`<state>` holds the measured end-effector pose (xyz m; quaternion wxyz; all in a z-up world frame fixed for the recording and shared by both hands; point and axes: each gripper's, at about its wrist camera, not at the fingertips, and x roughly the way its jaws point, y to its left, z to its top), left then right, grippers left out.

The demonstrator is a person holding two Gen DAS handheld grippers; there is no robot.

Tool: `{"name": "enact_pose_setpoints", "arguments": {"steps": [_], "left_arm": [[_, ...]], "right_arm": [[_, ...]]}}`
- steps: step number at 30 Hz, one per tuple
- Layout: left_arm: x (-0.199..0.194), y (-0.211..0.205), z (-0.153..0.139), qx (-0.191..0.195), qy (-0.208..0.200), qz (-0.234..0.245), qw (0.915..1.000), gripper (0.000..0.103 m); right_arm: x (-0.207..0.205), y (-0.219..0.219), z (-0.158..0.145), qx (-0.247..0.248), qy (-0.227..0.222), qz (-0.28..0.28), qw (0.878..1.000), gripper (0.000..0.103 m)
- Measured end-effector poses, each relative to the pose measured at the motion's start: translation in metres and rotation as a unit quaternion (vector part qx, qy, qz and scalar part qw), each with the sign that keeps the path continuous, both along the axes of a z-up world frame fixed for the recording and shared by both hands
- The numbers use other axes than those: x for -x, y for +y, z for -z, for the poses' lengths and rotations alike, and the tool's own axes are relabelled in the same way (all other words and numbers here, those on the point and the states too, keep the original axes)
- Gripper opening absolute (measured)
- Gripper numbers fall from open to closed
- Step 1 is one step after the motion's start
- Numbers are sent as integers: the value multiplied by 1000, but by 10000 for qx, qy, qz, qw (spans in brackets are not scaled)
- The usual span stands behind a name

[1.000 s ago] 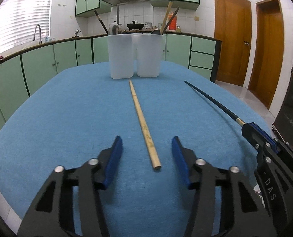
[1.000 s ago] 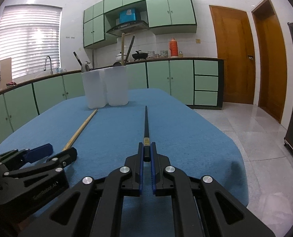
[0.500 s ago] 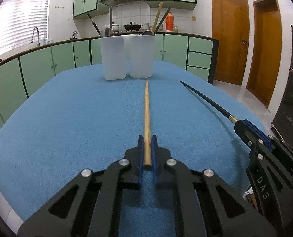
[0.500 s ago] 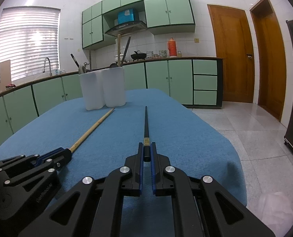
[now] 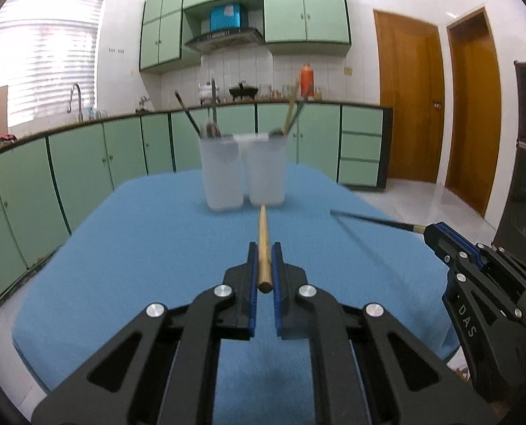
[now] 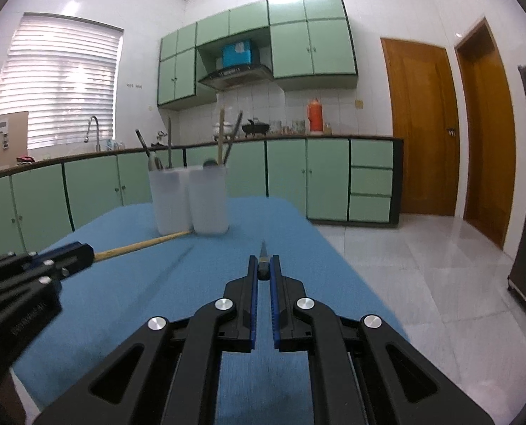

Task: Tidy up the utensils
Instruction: 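Lift both held chopsticks and carry them toward the white caddy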

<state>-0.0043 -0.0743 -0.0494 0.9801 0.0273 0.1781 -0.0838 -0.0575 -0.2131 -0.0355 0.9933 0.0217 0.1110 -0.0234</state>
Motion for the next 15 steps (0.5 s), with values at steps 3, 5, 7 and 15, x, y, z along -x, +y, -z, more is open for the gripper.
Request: {"name": "enact_pose_setpoints", "arguments": {"steps": [3, 5, 7, 15], "left_arm": [[1, 6, -19, 57, -218, 12, 9997, 6], [1, 9, -29, 75, -320, 34, 9995, 6], [-1, 12, -42, 120, -382, 76, 9992, 6], [-14, 27, -85, 376, -71, 209, 9991, 6]], "right_arm": [[-3, -2, -21, 40, -126, -139, 9998, 6], [-6, -4, -35, 22, -169, -238, 9996, 6], [-10, -6, -53, 31, -208, -350, 9992, 6], [-19, 1, -111, 128, -483, -822, 9954, 6]]}}
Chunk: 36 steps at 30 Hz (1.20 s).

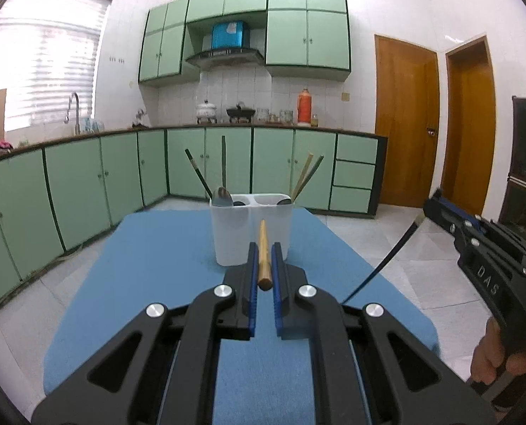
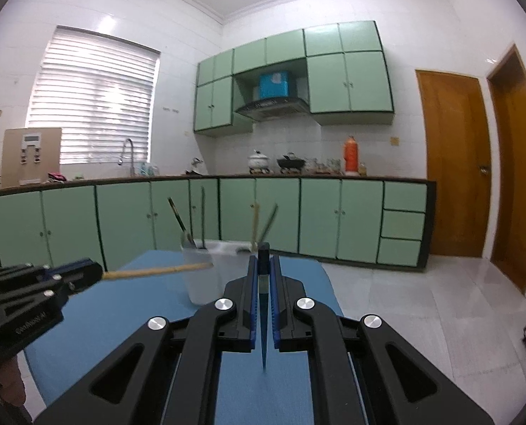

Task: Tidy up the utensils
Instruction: 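Lift both held chopsticks and carry them toward the white caddy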

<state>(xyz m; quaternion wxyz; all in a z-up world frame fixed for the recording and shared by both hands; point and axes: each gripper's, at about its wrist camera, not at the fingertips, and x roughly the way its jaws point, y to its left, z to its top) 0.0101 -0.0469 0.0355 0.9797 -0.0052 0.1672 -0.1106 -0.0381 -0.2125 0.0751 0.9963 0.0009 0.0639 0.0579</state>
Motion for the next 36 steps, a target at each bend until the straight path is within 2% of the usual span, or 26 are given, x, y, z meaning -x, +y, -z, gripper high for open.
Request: {"name": "enact_pose_setpoints", "arguments": {"steps": [3, 7, 20, 28, 36], "left_arm": [[-8, 11, -7, 175, 253, 107, 9995, 6], [-16, 20, -13, 212, 452, 148, 9986, 6], [-15, 27, -33, 166, 210, 112, 9996, 6], [-22, 32, -26, 227, 377, 42, 9990, 6], [-32, 30, -55, 105, 254, 104, 9996, 6]], "right_arm": [[-7, 3, -11, -36, -15, -107, 9999, 6], [-17, 5, -18, -75, -19, -148, 9999, 6], [-32, 6, -32, -223, -50, -236, 9995, 6], [-33, 10, -30, -232, -13, -288, 9993, 6], [-43, 8, -47, -273, -110, -311, 9991, 6]]}}
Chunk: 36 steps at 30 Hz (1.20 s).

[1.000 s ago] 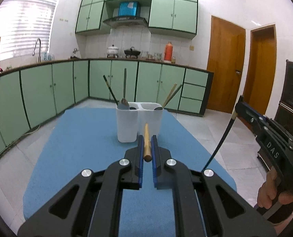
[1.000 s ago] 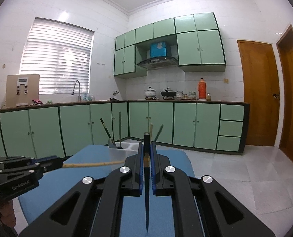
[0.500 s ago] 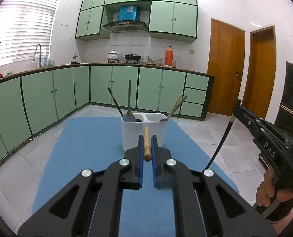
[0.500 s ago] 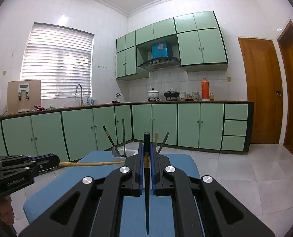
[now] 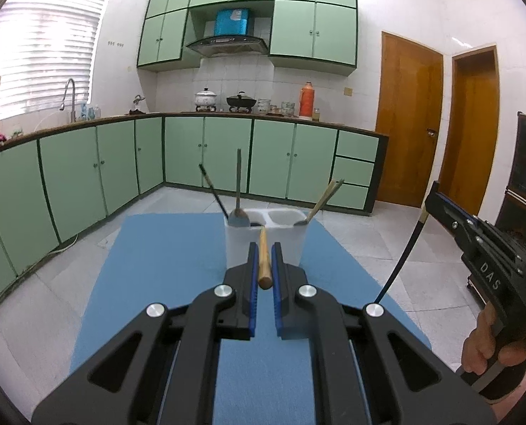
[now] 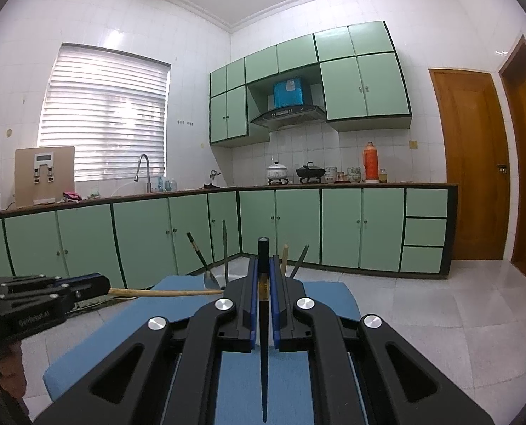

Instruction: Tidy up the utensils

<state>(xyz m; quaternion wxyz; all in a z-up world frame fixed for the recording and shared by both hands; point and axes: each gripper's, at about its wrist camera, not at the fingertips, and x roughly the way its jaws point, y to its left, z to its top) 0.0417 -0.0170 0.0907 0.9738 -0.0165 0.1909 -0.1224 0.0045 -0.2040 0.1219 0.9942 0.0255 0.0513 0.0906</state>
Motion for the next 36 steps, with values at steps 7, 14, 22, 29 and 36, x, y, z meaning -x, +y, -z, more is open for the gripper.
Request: {"name": "enact_pose_setpoints", "arguments": {"steps": [7, 14, 22, 29, 36], "left_arm": [[-39, -4, -39, -241, 163, 168, 9994, 6], [-99, -4, -58, -494, 806, 286, 9951, 6], [-146, -8, -59, -832, 1235, 318, 9883, 6], [-159, -4, -63, -905, 1296, 377, 9867, 6], [-186, 0, -35, -776, 1939, 435, 9770, 7]], "right_arm": [[-20, -3, -38, -25, -192, -124, 9997, 6], [-58, -9, -82, -270, -315, -239, 9989, 6], [-112, -5, -102, -388, -349, -189, 9985, 6], [-152, -5, -101, -552, -311, -144, 9979, 6], [-172, 2, -88, -391, -133, -51, 9991, 6]]}}
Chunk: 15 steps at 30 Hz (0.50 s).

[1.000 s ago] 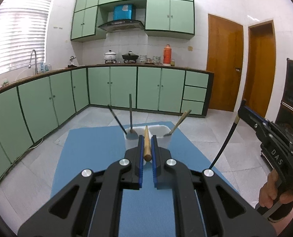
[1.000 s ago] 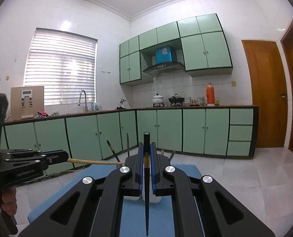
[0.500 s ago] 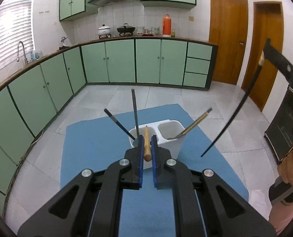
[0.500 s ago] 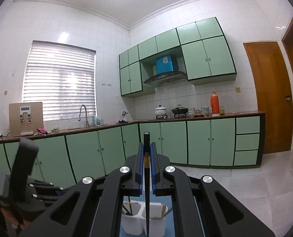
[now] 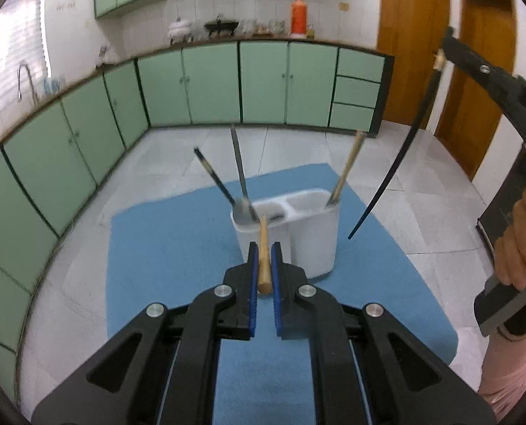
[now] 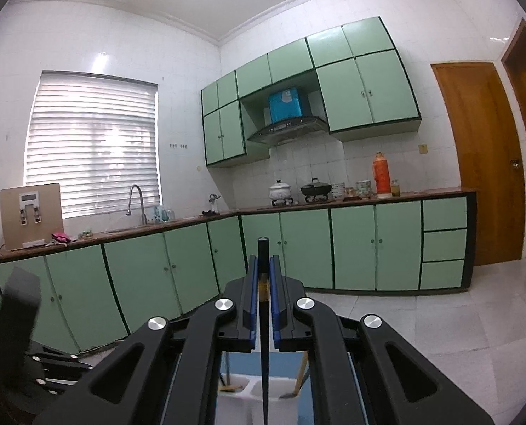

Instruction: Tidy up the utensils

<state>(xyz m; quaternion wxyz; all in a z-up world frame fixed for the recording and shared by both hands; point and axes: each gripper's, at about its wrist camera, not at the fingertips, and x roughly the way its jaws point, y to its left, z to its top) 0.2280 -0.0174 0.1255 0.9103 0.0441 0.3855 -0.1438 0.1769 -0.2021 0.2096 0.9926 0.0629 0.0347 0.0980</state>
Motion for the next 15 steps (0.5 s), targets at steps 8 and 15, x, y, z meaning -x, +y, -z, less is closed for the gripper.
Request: {"name": "enact_pose_setpoints", "arguments": {"steps": [8, 15], "left_arm": [[-3, -9, 35, 53, 678, 344, 9971, 6], [-4, 6, 57, 215, 723, 194, 9970, 6]], "right_arm": [[-3, 3, 3, 153, 28, 126, 9998, 6], [-10, -2, 16, 228, 282, 174, 9992, 6]]}}
